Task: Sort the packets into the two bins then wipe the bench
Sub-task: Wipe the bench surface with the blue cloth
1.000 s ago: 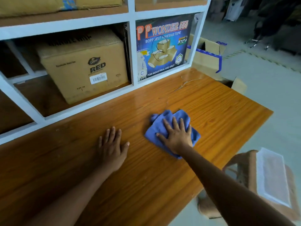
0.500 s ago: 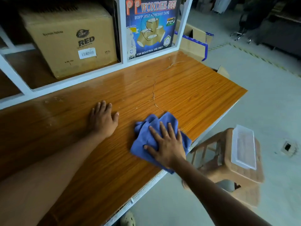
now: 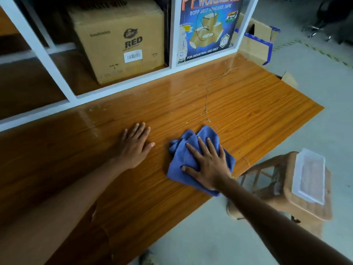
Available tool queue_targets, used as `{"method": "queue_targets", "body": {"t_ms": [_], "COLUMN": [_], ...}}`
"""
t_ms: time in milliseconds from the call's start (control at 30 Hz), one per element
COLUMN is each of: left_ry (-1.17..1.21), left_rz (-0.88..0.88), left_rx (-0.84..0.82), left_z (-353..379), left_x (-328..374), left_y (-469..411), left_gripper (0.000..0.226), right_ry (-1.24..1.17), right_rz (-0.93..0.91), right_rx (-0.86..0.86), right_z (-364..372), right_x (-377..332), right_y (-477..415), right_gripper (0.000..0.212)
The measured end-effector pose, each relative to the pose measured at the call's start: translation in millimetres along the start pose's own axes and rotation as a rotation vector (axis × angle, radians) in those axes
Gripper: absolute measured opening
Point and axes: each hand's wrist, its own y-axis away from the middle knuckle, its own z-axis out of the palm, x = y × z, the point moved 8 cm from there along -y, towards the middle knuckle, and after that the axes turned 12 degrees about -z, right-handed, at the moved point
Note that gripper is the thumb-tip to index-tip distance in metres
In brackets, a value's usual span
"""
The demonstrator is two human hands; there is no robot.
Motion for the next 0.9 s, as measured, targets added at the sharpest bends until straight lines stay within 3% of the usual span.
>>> {"method": "queue_targets", "body": {"t_ms": [33,100,167,200,267,333,400,500,567,600,700,767,833,900], "left_ry": [0.012,0.015,0.014,0.016,0.026,0.041,0.049,0.06,0.067,0.067,0.135,0.156,0.155,0.148], "left_rz": [-0.03,-0.074,-0.115,-0.132,-0.162,-0.193,-0.217,-0.249,-0.288,-0.323,-0.508,-0.581,-0.581,-0.578], "left_rx": [-0.017,-0.041,-0.045,-0.043,-0.014,0.002,-0.002,0.011,0.051,0.077,0.128,0.141,0.142,0.158], "left_z": [-2,-7,-11,-12,-15,-18,-19,-22,-24,-25,-23,-22,-20,-20], "left_x": [-11,-34,-55,-64,-77,-87,-97,-112,-119,-123,-136,-142,-142,-141], "left_y": [-8,-20,-31,-38,-51,-64,-74,-86,-93,-96,-99,-99,-99,-100], "left_gripper": [0.064,0.066,0.065,0.065,0.064,0.064,0.064,0.065,0.066,0.067,0.068,0.07,0.072,0.077], "right_ry": [-0.003,-0.055,-0.091,-0.075,-0.034,-0.027,-0.036,-0.086,-0.123,-0.11,-0.032,-0.035,-0.051,-0.09], "right_rz": [0.044,0.324,0.491,0.427,0.129,-0.073,-0.024,0.346,0.465,0.408,-0.04,-0.188,-0.091,0.155], "right_rx": [-0.001,0.02,0.018,0.021,0.014,-0.014,0.008,0.026,0.018,0.017,0.01,-0.017,0.001,0.047], "right_z": [-2,-3,1,3,8,6,2,1,4,5,4,1,-2,-5], "right_x": [16,48,35,11,-42,-55,-27,15,6,-9,-53,-45,-15,18], "right_y": [-12,-33,-53,-65,-82,-94,-118,-154,-179,-194,-224,-242,-268,-297], "right_gripper": [0.079,0.079,0.081,0.081,0.08,0.08,0.081,0.08,0.082,0.082,0.08,0.081,0.08,0.078]}}
